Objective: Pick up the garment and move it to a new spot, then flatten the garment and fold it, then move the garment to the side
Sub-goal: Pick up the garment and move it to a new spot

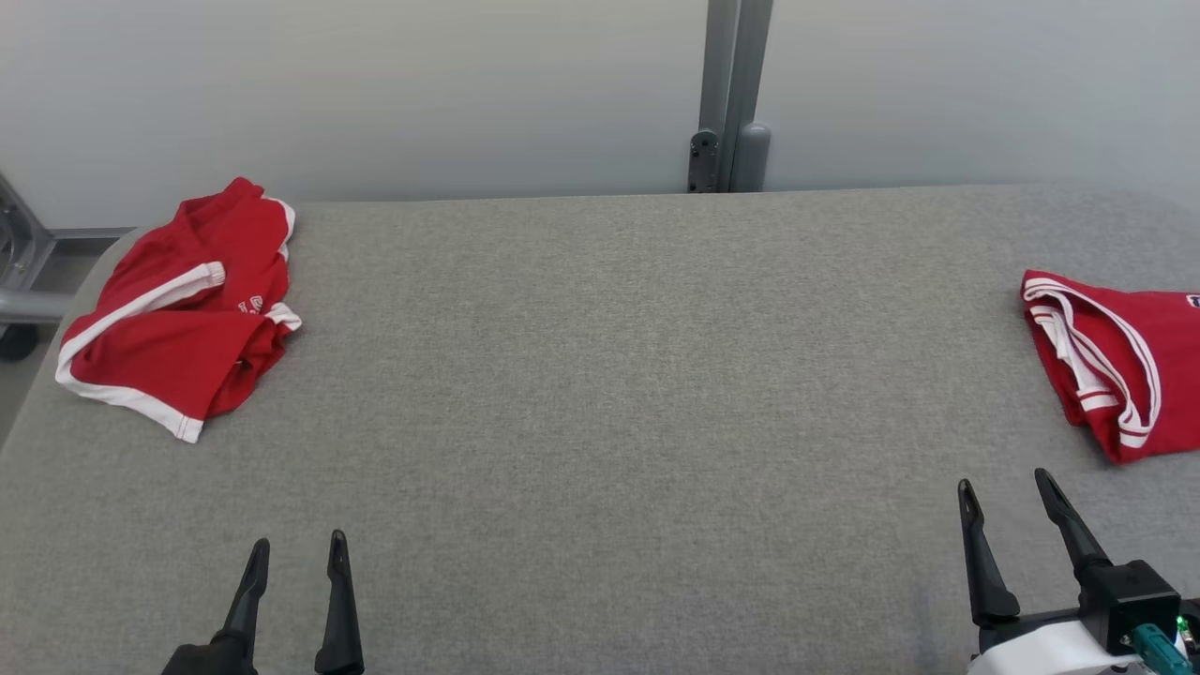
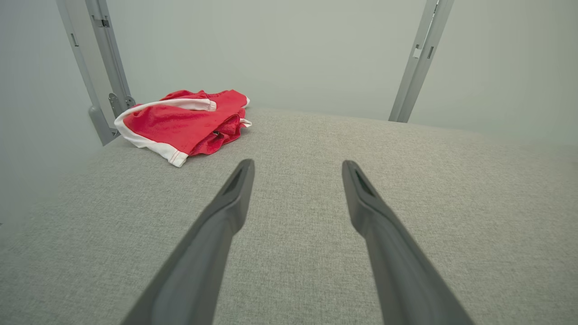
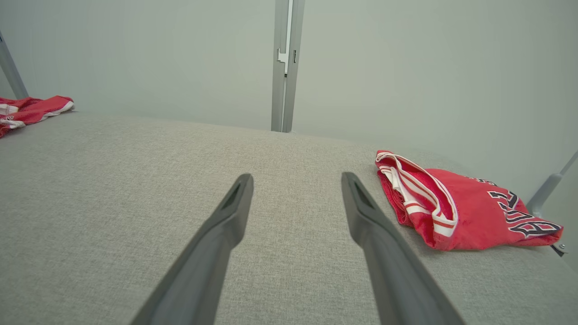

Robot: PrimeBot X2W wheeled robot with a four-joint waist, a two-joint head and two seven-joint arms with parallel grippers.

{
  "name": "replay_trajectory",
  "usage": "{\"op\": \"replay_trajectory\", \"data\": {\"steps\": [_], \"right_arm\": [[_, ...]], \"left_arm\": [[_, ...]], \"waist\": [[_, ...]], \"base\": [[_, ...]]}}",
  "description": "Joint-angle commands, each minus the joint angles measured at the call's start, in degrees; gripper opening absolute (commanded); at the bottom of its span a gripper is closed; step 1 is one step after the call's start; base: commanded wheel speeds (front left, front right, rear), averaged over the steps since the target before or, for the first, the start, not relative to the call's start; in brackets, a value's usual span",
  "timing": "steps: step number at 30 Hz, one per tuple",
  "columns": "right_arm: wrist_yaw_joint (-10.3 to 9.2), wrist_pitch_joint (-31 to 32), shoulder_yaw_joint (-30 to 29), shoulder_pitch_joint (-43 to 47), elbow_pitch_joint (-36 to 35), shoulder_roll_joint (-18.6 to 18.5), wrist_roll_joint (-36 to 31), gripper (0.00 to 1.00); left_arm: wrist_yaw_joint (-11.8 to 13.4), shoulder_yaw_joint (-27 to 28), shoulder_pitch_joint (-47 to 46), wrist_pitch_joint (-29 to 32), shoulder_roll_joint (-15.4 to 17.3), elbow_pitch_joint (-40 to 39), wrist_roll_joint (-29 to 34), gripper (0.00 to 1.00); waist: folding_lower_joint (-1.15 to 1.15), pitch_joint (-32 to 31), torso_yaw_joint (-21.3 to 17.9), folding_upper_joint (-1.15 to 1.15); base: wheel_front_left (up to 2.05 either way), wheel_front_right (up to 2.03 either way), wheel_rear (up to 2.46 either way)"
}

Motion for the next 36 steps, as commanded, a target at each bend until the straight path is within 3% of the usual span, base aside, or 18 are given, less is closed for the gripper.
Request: {"op": "replay_trajectory", "data": {"steps": [1, 12, 17, 21, 26, 31, 36], "right_arm": [[-0.11, -0.17, 0.38, 0.21, -0.36, -0.03, 0.32, 1.00], [-0.10, -0.17, 5.52, -1.33, -0.37, -0.05, 1.07, 1.00], [-0.10, -0.17, 7.72, -2.32, -0.18, -0.44, 1.05, 1.00], [-0.10, -0.16, 9.04, -3.22, -0.05, -1.25, 1.23, 1.00], [-0.10, -0.17, 9.38, -4.28, -0.77, -2.68, 1.24, 1.00], [-0.10, -0.16, 9.09, -7.45, -2.30, -5.52, 0.83, 1.00], [-0.10, -0.16, 9.51, -13.87, -5.24, -8.96, 0.44, 1.00]], "left_arm": [[-0.21, -0.23, -0.94, -0.01, 0.07, -0.18, 0.14, 1.00], [0.43, -1.18, 0.49, -0.02, 0.08, -1.12, -0.41, 1.00], [0.64, -0.80, 1.37, -0.01, 0.06, -2.07, -0.64, 1.00], [0.92, -0.75, 0.49, -0.01, 0.06, -2.88, -1.49, 1.00], [-0.28, -2.61, -3.69, 0.00, 0.05, -0.57, -3.61, 1.00], [-1.99, -4.22, -15.67, -0.01, 0.11, 9.32, -6.91, 1.00], [-3.29, -4.41, -33.72, 2.21, 0.08, 22.51, -10.89, 1.00]], "waist": [[0.00, 0.37, 2.33, 0.00], [0.00, -0.50, 18.17, 0.00], [0.00, -0.17, 22.13, 0.00], [0.00, 0.87, 22.05, 0.00], [0.00, 4.67, 19.22, 0.00], [0.00, 12.78, 16.01, 0.00], [0.00, 25.40, 12.26, 0.00]], "base": [[0.00, 0.00, 0.00], [0.00, 0.00, 0.00], [0.00, 0.00, 0.00], [0.00, 0.00, 0.00], [0.00, 0.00, 0.00], [0.00, 0.00, 0.00], [0.00, 0.00, 0.00]]}}
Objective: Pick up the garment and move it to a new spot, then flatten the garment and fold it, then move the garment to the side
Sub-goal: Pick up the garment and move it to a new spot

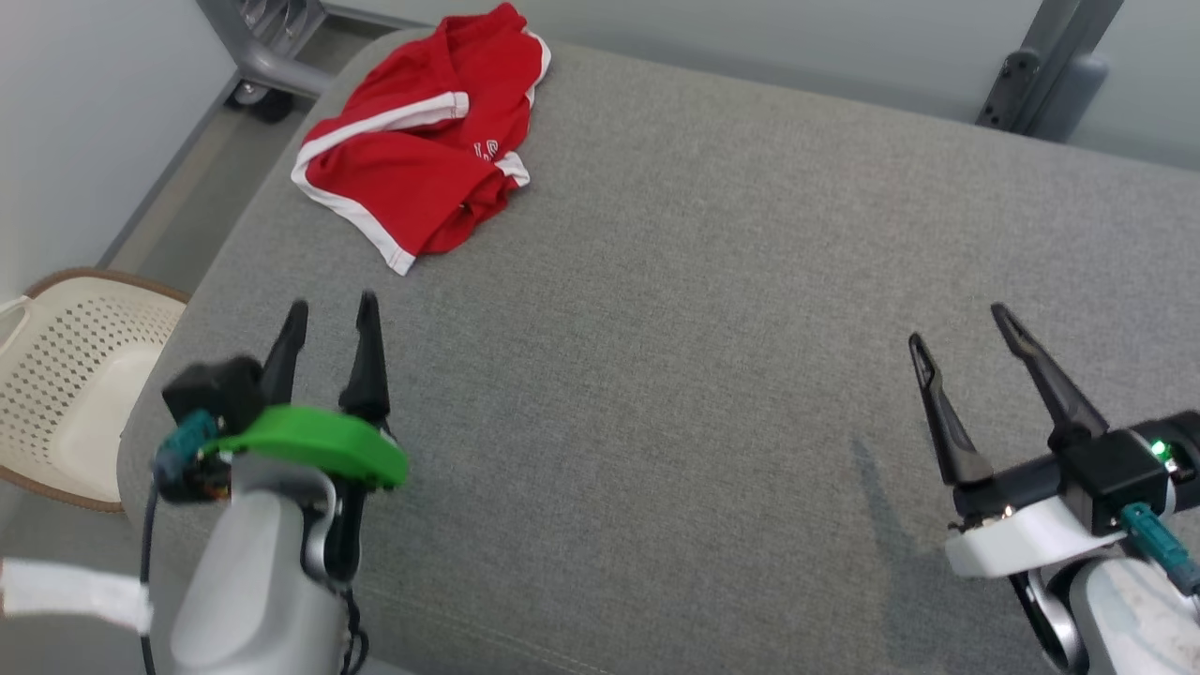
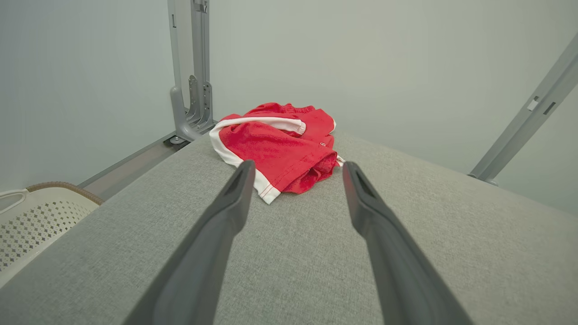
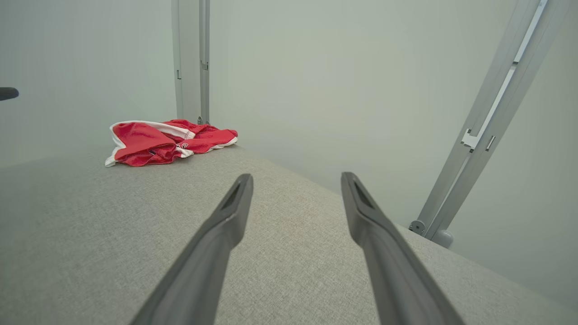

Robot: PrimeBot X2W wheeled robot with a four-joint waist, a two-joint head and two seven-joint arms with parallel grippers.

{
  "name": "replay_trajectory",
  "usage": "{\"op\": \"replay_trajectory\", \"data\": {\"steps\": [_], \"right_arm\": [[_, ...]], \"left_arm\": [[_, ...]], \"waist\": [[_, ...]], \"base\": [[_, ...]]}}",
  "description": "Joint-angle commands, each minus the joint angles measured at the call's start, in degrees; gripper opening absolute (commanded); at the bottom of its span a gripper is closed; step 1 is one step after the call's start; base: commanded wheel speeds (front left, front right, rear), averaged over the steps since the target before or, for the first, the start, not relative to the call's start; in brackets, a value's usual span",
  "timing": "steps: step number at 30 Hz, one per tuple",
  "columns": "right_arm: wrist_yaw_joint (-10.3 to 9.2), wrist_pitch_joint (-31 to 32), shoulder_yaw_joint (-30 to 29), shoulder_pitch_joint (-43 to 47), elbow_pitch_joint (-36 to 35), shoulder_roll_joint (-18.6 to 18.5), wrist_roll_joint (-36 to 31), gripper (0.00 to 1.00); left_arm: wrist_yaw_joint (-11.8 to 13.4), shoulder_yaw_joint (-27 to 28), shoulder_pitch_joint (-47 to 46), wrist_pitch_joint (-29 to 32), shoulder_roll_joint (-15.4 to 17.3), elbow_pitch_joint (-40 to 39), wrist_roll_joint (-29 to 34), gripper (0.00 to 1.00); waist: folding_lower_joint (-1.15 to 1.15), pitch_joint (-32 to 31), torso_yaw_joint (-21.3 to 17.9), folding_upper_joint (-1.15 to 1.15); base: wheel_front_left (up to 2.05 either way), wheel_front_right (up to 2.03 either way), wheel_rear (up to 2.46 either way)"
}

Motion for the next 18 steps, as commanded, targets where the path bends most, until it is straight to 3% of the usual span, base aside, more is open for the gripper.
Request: {"op": "replay_trajectory", "data": {"steps": [1, 5, 9, 18], "right_arm": [[-0.09, -0.17, 0.04, -3.20, -1.12, -1.20, -0.17, 1.00], [-0.09, -0.16, -0.13, -8.10, -3.04, -2.96, -0.23, 1.00], [-0.09, -0.16, 0.32, -10.88, -4.31, -3.63, -0.29, 1.00], [-0.09, -0.17, 1.39, -12.18, -4.53, -2.16, 0.21, 1.00]], "left_arm": [[-0.52, 0.13, -6.10, 0.73, 0.09, 2.14, -1.72, 1.00], [-1.03, -0.14, -18.43, 2.09, 1.32, 9.92, -4.22, 1.00], [-1.14, 0.07, -27.08, 3.81, 2.17, 17.88, -7.49, 1.00], [-0.89, 1.71, -35.22, 5.09, 6.62, 32.33, -10.56, 1.00]], "waist": [[0.00, 18.28, -9.02, 0.00], [0.00, 26.58, -11.41, 0.00], [0.00, 31.08, -13.42, 0.00], [0.00, 30.70, -16.26, 0.00]], "base": [[0.00, 0.00, 0.00], [0.00, 0.00, 0.00], [0.00, 0.00, 0.00], [0.00, 0.00, 0.00]]}}
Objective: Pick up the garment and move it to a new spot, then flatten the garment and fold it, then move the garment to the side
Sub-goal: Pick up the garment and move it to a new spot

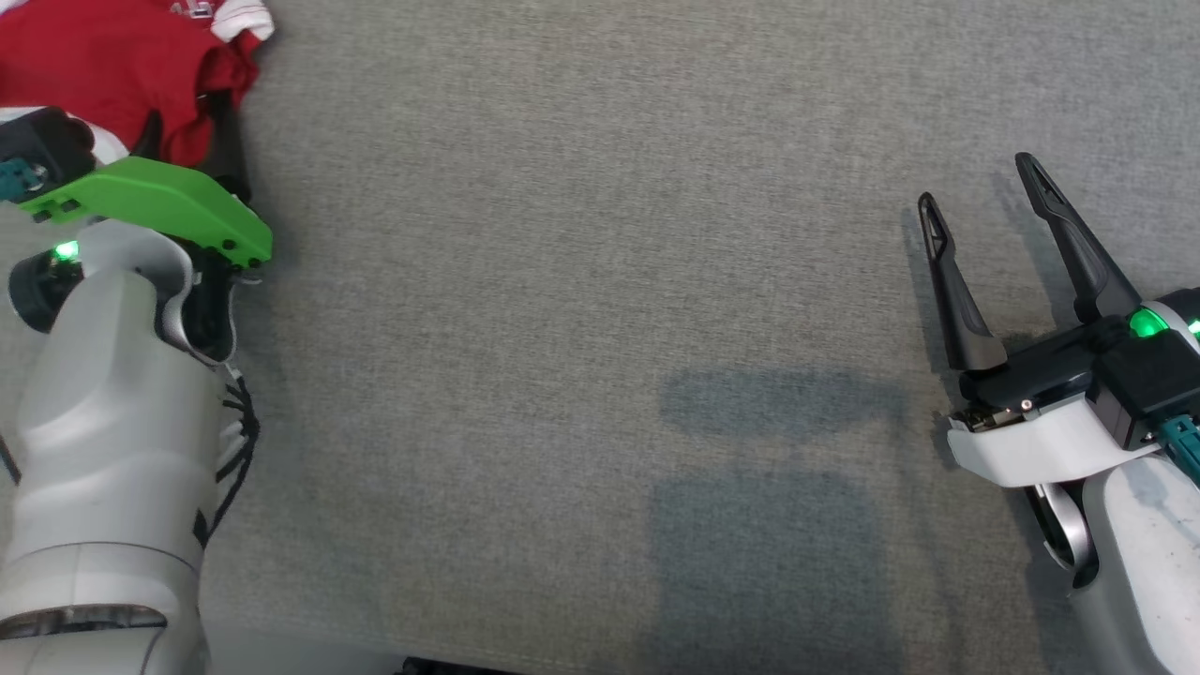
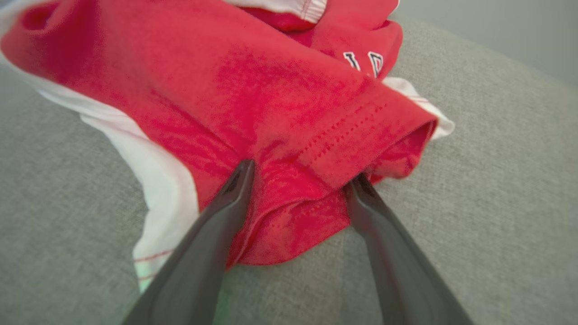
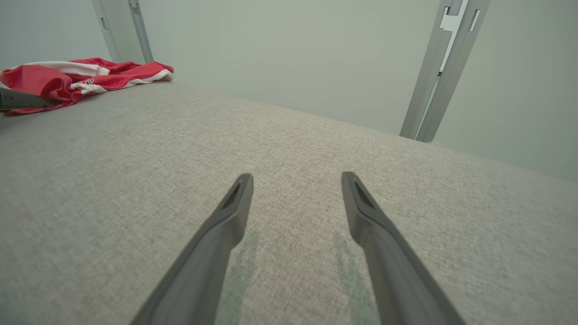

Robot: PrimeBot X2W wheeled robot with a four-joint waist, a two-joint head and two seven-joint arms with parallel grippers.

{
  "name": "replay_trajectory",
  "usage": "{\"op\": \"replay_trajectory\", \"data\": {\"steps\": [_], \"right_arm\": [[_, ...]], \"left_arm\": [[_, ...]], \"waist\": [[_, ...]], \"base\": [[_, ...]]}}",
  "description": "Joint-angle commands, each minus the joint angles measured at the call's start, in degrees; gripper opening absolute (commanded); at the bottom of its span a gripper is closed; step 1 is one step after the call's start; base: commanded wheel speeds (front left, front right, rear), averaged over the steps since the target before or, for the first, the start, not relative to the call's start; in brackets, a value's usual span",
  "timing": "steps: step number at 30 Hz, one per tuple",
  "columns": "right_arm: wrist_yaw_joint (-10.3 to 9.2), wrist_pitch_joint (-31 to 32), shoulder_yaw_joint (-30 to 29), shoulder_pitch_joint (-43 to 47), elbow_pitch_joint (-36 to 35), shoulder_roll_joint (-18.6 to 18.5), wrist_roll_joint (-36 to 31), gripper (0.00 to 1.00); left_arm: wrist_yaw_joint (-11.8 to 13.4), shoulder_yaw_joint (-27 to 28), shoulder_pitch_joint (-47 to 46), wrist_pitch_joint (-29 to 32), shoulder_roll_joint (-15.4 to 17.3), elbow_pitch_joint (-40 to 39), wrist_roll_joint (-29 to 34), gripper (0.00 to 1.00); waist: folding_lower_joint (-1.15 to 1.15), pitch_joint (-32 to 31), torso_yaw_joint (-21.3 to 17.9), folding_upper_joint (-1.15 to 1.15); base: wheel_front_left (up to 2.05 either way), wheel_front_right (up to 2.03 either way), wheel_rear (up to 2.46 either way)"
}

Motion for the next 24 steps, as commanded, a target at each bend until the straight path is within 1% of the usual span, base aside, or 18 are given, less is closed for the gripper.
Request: {"op": "replay_trajectory", "data": {"steps": [1, 3, 4, 5, 7, 10, 13, 15, 17, 20, 21, 24], "right_arm": [[-0.09, -0.16, -0.04, -0.07, 0.04, 0.31, 0.29, 1.00], [-0.09, -0.16, -0.04, 0.63, 0.61, 0.56, 0.46, 1.00], [-0.09, -0.16, -0.01, 0.78, 0.79, 0.73, 0.56, 1.00], [-0.09, -0.15, 0.15, 0.97, 1.02, 0.89, 0.63, 1.00], [-0.09, -0.15, 0.46, 1.41, 1.28, 1.36, 0.83, 1.00], [-0.09, -0.16, 0.59, 2.52, 1.61, 2.31, 1.20, 1.00], [-0.09, -0.17, 0.36, 3.99, 2.08, 3.52, 1.35, 1.00], [-0.09, -0.17, 0.27, 5.27, 2.32, 4.58, 1.58, 1.00], [-0.09, -0.17, 0.28, 6.60, 2.63, 5.62, 1.71, 1.00], [-0.09, -0.16, -0.32, 8.69, 2.81, 7.14, 1.96, 1.00], [-0.09, -0.17, -0.43, 9.34, 2.93, 7.51, 1.98, 1.00], [-0.09, -0.16, -0.77, 10.80, 2.84, 8.36, 2.10, 1.00]], "left_arm": [[0.06, 0.05, -1.19, 0.09, 0.82, 1.62, -0.22, 1.00], [0.02, -0.34, -0.85, 0.49, 0.68, 4.10, -0.35, 1.00], [-0.01, -0.44, -0.60, 0.49, 0.55, 4.93, -0.44, 0.30], [-0.08, -0.57, -0.38, 0.16, 0.68, 5.54, -0.31, 0.00], [-0.17, -1.34, 0.32, -1.03, 0.96, 5.88, 0.08, 0.00], [-0.29, -3.20, 1.72, -4.07, 1.88, 3.60, 1.17, 0.00], [-0.31, -5.65, 3.77, -5.59, 1.72, -1.29, 1.06, 0.00], [-0.26, -7.56, 5.89, -6.10, 2.21, -6.35, 0.36, 0.00], [-0.17, -9.39, 8.77, -5.93, 3.35, -12.59, -0.21, 0.00], [-0.12, -12.04, 14.16, -3.06, 4.31, -25.43, -0.95, 0.00], [-0.08, -12.67, 16.26, -1.56, 4.67, -30.76, -1.04, 0.00], [2.08, -13.74, 22.49, 4.62, 5.76, -48.99, -2.04, 0.00]], "waist": [[-0.01, 5.08, -6.69, 0.00], [-0.01, 3.93, -6.61, 0.00], [-0.01, 3.36, -6.52, 0.00], [-0.01, 2.60, -6.45, 0.00], [-0.01, 0.92, -6.35, 0.00], [-0.01, -2.22, -6.21, 0.00], [-0.01, -5.77, -6.16, 0.00], [-0.01, -8.33, -6.48, 0.00], [-0.01, -10.95, -7.15, 0.00], [-0.01, -14.32, -8.29, 0.00], [-0.01, -15.47, -8.75, 0.00], [-0.01, -17.49, -10.14, 0.00]], "base": [[0.00, 0.00, 0.00], [0.00, 0.00, 0.00], [0.00, 0.00, 0.00], [0.00, 0.00, 0.00], [0.00, 0.00, 0.00], [0.00, 0.00, 0.00], [0.00, 0.00, 0.00], [0.00, 0.00, 0.00], [0.00, 0.00, 0.00], [0.00, 0.00, 0.00], [0.00, 0.00, 0.00], [0.00, 0.00, 0.00]]}}
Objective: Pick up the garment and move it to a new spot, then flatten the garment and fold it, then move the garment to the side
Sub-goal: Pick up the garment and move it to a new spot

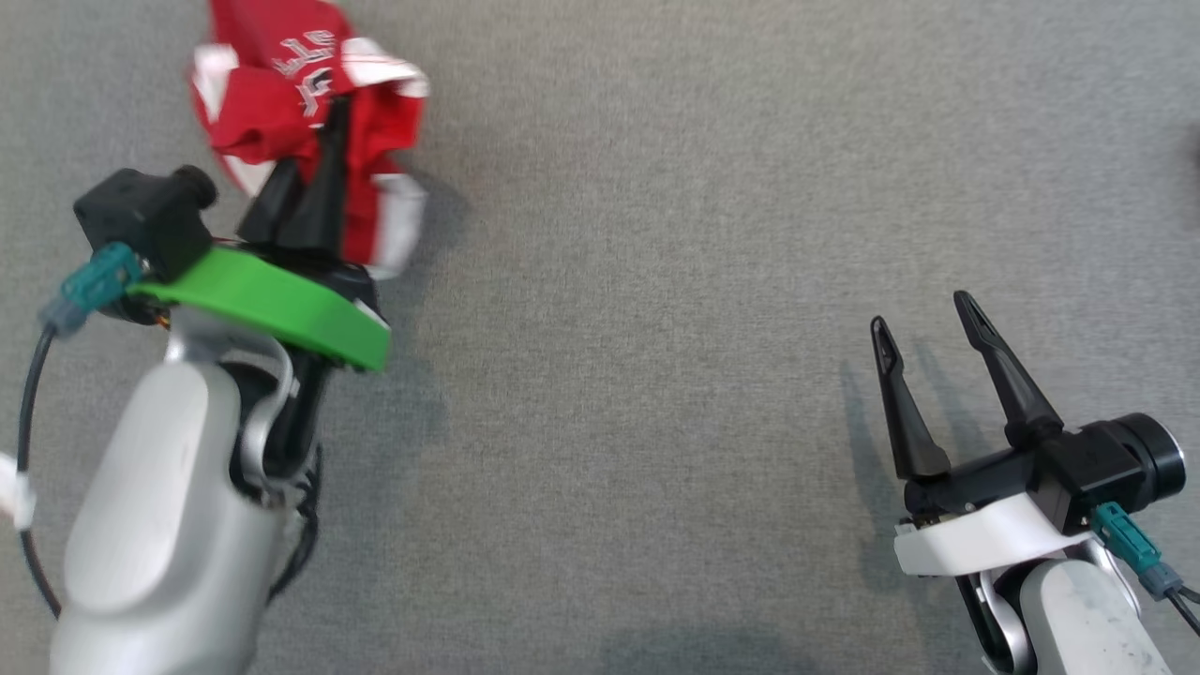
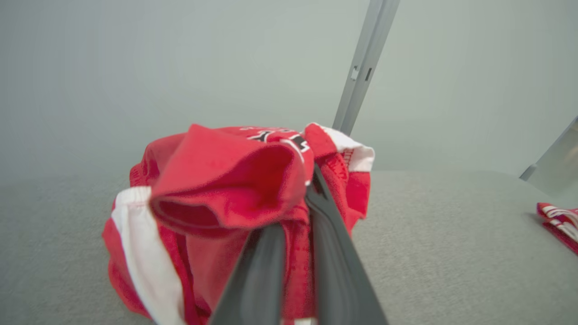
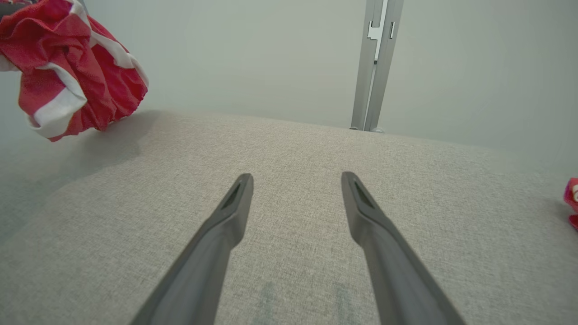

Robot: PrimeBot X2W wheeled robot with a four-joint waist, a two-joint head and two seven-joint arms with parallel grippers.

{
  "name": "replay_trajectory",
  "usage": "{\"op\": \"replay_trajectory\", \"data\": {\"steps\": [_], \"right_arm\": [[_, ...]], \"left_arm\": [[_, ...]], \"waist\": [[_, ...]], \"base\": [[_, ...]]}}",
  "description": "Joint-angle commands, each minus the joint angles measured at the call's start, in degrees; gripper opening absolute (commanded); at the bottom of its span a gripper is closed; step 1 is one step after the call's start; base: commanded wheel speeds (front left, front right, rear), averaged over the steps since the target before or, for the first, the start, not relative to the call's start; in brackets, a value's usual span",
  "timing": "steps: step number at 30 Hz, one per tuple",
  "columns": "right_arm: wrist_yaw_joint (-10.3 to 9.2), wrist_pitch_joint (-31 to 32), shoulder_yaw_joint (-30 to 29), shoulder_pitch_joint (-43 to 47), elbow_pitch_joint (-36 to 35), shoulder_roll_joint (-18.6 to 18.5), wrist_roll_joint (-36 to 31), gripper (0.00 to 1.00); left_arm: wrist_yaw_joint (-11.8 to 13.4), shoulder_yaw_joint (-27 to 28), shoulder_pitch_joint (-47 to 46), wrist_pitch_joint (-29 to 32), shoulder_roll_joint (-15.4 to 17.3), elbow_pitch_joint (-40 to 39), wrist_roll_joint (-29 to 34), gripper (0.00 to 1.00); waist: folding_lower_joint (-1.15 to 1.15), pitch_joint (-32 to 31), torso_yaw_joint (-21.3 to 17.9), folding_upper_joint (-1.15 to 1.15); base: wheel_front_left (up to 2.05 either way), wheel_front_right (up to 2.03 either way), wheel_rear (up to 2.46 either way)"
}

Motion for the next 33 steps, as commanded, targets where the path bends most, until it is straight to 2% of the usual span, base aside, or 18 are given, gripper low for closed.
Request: {"op": "replay_trajectory", "data": {"steps": [1, 4, 7, 10, 12, 16, 19, 24, 28, 29, 30, 31, 32, 33], "right_arm": [[-0.09, -0.16, -0.42, 0.96, -0.02, 0.29, 0.13, 1.00], [-0.09, -0.15, -0.76, 1.44, -0.25, 0.84, 0.30, 1.00], [-0.09, -0.15, -0.82, 1.16, -0.42, 1.22, 0.36, 1.00], [-0.09, -0.15, -0.75, 0.64, -0.43, 1.74, 0.47, 1.00], [-0.09, -0.15, -0.60, 0.16, -0.32, 1.99, 0.53, 1.00], [-0.09, -0.15, -0.40, -0.80, -0.02, 2.71, 0.81, 1.00], [-0.09, -0.15, 0.01, -1.34, 0.25, 3.20, 0.95, 1.00], [-0.09, -0.15, 0.34, -2.45, 0.89, 3.68, 1.06, 1.00], [-0.09, -0.15, 0.44, -2.71, 1.38, 3.87, 1.00, 1.00], [-0.09, -0.15, 0.46, -2.72, 1.50, 3.90, 0.98, 1.00], [-0.09, -0.15, 0.51, -2.66, 1.68, 3.98, 0.96, 1.00], [-0.09, -0.15, 0.38, -2.47, 1.79, 4.02, 0.92, 1.00], [-0.09, -0.16, 0.08, -2.07, 1.82, 4.02, 0.82, 1.00], [-0.09, -0.15, -0.18, -1.49, 1.86, 4.04, 0.70, 1.00]], "left_arm": [[1.46, -0.43, 3.14, 2.66, 0.76, -7.51, -1.00, 0.00], [4.76, -2.22, 8.26, 9.55, 0.95, -26.17, -2.11, 0.00], [7.57, -4.29, 10.72, 14.46, 0.27, -39.25, -2.95, 0.00], [9.30, -6.71, 11.33, 17.48, -1.12, -45.24, -3.62, 0.00], [10.20, -8.19, 11.32, 18.67, -2.43, -46.04, -4.29, 0.00], [10.99, -10.55, 12.04, 20.06, -5.14, -40.17, -6.76, 0.00], [10.48, -10.88, 11.28, 19.41, -6.27, -30.52, -7.75, 0.00], [7.70, -12.04, 6.62, 14.10, -8.54, -10.81, -5.89, 0.00], [5.98, -12.88, 3.41, 9.18, -10.16, 1.89, -5.85, 0.00], [6.00, -13.02, 2.42, 7.53, -10.37, 4.85, -5.22, 0.03], [5.75, -13.49, 1.72, 5.95, -10.54, 7.37, -4.36, 0.35], [5.54, -13.74, 1.45, 4.47, -10.72, 9.27, -3.95, 0.95], [5.51, -13.95, 1.38, 3.11, -10.81, 10.87, -3.68, 1.00], [5.27, -14.31, 1.29, 1.73, -10.84, 11.86, -3.10, 1.00]], "waist": [[0.00, -5.77, -2.81, 0.00], [0.00, -6.34, -4.51, 0.00], [0.00, -6.24, -6.26, 0.00], [0.00, -5.84, -7.96, 0.00], [0.00, -5.43, -9.18, 0.00], [0.00, -4.32, -11.68, 0.00], [0.00, -3.39, -13.43, 0.00], [0.00, -2.02, -15.90, 0.00], [0.00, -2.00, -17.09, 0.00], [0.00, -2.12, -17.30, 0.00], [0.00, -2.32, -17.48, 0.00], [0.00, -2.64, -17.55, 0.00], [0.00, -3.10, -17.47, 0.00], [0.00, -3.72, -17.30, 0.00]], "base": [[0.00, 0.00, 0.00], [0.00, 0.00, 0.00], [0.00, 0.00, 0.00], [0.00, 0.00, 0.00], [0.00, 0.00, 0.00], [0.00, 0.00, 0.00], [0.00, 0.00, 0.00], [0.00, 0.00, 0.00], [0.00, 0.00, 0.00], [0.00, 0.00, 0.00], [0.00, 0.00, 0.00], [0.00, 0.00, 0.00], [0.00, 0.00, 0.00], [0.00, 0.00, 0.00]]}}
